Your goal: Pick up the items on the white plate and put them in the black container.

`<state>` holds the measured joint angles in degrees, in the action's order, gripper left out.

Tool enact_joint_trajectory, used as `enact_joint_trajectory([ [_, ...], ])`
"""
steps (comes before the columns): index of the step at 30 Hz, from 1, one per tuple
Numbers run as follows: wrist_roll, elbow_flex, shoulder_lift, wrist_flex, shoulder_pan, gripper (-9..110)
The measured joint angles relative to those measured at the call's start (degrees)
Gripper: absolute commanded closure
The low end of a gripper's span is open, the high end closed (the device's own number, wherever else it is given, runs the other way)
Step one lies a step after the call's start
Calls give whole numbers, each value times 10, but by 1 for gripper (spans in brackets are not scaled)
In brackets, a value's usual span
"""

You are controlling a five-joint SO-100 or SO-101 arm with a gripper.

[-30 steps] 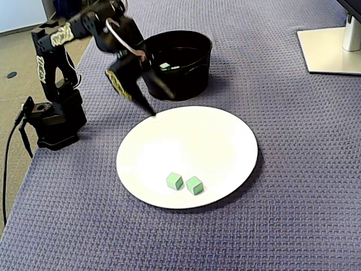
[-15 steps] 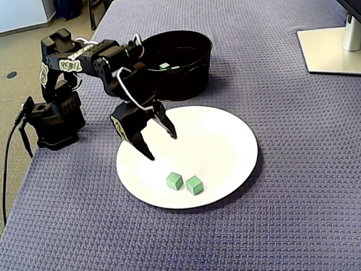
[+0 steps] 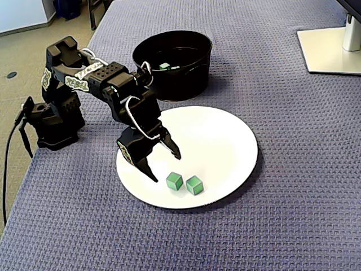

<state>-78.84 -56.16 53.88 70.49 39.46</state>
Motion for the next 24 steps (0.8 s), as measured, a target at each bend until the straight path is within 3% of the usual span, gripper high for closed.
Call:
enact_joint_trajectory([
  [14, 25, 3, -53, -46, -31, 76],
  [24, 28, 3, -76, -50, -39, 100],
])
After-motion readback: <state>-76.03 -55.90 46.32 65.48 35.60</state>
